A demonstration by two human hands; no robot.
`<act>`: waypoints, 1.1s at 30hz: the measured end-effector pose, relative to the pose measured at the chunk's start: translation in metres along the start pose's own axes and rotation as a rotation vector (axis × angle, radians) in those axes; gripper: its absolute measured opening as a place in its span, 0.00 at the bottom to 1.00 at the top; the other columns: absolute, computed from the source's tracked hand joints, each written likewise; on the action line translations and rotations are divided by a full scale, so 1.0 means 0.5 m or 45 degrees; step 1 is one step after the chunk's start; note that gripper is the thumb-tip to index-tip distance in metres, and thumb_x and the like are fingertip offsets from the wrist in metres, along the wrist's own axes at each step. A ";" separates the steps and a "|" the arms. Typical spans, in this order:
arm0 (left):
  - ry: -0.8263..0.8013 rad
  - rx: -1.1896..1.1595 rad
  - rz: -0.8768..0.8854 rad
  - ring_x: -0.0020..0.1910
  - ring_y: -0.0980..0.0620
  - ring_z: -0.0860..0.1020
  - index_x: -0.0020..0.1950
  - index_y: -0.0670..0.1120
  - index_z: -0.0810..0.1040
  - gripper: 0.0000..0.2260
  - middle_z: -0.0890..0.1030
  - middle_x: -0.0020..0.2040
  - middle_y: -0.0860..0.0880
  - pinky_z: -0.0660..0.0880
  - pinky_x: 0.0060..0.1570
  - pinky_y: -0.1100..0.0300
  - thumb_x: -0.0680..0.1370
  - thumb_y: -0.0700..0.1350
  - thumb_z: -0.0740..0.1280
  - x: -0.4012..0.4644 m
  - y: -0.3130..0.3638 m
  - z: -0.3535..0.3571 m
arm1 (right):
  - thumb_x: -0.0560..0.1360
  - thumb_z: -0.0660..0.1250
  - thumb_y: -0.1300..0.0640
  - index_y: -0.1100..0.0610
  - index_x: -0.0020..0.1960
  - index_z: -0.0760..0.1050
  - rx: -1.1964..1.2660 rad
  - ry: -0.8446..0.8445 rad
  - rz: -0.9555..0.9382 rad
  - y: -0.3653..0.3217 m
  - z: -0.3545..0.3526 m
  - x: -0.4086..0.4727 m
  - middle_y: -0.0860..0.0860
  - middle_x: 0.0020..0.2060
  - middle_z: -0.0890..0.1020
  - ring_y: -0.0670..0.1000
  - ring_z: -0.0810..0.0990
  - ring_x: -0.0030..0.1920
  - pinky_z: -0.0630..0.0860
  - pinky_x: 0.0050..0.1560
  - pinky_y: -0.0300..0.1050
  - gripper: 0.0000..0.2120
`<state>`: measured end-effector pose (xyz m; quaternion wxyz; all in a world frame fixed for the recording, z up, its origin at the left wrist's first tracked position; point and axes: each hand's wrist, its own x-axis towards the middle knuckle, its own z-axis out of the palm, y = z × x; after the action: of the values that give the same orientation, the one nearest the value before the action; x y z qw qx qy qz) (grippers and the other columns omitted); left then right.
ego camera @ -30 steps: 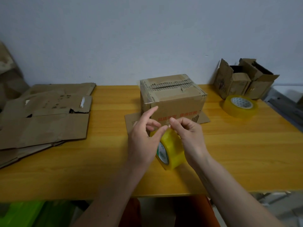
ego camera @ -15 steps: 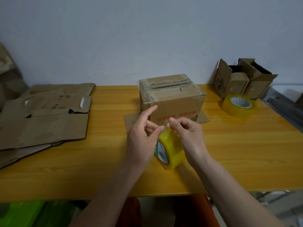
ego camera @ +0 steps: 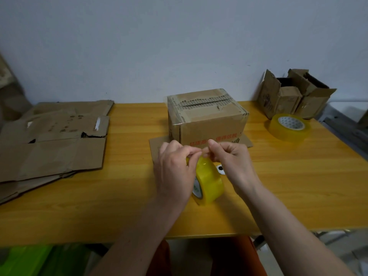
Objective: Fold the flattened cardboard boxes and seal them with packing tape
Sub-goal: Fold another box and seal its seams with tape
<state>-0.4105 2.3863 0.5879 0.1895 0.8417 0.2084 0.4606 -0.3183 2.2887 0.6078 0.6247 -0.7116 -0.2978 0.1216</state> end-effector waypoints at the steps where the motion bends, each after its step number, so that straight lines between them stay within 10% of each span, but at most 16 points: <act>1: -0.001 -0.007 -0.018 0.40 0.50 0.73 0.42 0.47 0.85 0.02 0.76 0.35 0.51 0.71 0.34 0.56 0.72 0.45 0.75 0.001 0.001 0.001 | 0.79 0.63 0.54 0.61 0.40 0.83 -0.021 0.023 0.003 0.003 -0.002 0.003 0.52 0.36 0.85 0.46 0.81 0.37 0.77 0.45 0.44 0.16; 5: 0.002 -0.079 -0.089 0.41 0.51 0.73 0.43 0.47 0.84 0.01 0.76 0.37 0.53 0.71 0.38 0.58 0.73 0.44 0.74 0.005 -0.009 0.001 | 0.79 0.64 0.57 0.54 0.64 0.76 -0.181 0.043 -0.228 0.005 -0.012 0.005 0.50 0.43 0.83 0.46 0.81 0.42 0.79 0.47 0.43 0.14; 9: -0.027 -0.100 -0.084 0.42 0.51 0.73 0.43 0.47 0.84 0.01 0.77 0.38 0.53 0.68 0.40 0.61 0.73 0.44 0.74 0.009 -0.014 0.001 | 0.74 0.71 0.60 0.57 0.49 0.82 -0.696 -0.051 -0.581 0.002 -0.006 0.008 0.49 0.43 0.81 0.46 0.79 0.43 0.78 0.45 0.44 0.05; 15: -0.040 -0.195 -0.165 0.44 0.52 0.73 0.43 0.50 0.85 0.01 0.78 0.40 0.54 0.67 0.41 0.68 0.73 0.45 0.74 0.007 -0.019 -0.001 | 0.74 0.70 0.54 0.50 0.55 0.73 -0.345 0.034 -0.188 0.005 -0.009 -0.006 0.43 0.46 0.79 0.41 0.78 0.46 0.76 0.44 0.34 0.12; 19: -0.023 -0.268 -0.159 0.45 0.51 0.74 0.46 0.49 0.85 0.03 0.79 0.42 0.53 0.70 0.43 0.66 0.74 0.43 0.73 0.005 -0.029 0.006 | 0.68 0.75 0.46 0.55 0.51 0.72 -0.464 -0.382 0.254 0.024 -0.001 -0.026 0.49 0.43 0.79 0.46 0.77 0.42 0.74 0.40 0.40 0.19; 22: 0.002 -0.253 -0.180 0.45 0.52 0.74 0.62 0.49 0.80 0.13 0.79 0.44 0.51 0.73 0.45 0.59 0.79 0.41 0.65 -0.004 -0.045 0.012 | 0.66 0.78 0.53 0.57 0.49 0.73 -0.198 -0.408 0.277 0.021 -0.012 -0.040 0.49 0.40 0.79 0.42 0.77 0.38 0.72 0.35 0.34 0.18; 26: 0.035 -0.156 -0.315 0.52 0.49 0.72 0.78 0.51 0.58 0.28 0.69 0.56 0.45 0.69 0.50 0.60 0.80 0.37 0.62 0.001 -0.056 0.011 | 0.64 0.79 0.52 0.57 0.47 0.71 -0.447 -0.209 0.160 0.005 -0.065 -0.036 0.49 0.39 0.77 0.46 0.74 0.37 0.69 0.33 0.32 0.21; 33: -0.157 0.097 -0.030 0.68 0.46 0.66 0.71 0.45 0.70 0.18 0.72 0.67 0.44 0.63 0.69 0.51 0.82 0.46 0.59 0.144 -0.011 0.022 | 0.67 0.76 0.45 0.55 0.61 0.65 -1.239 -0.020 0.295 0.050 -0.180 -0.050 0.53 0.55 0.78 0.57 0.76 0.55 0.73 0.49 0.50 0.30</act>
<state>-0.3670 2.4274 0.6297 0.1752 0.8726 0.2239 0.3972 -0.2823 2.1996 0.5957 0.2003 -0.9480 -0.2437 0.0424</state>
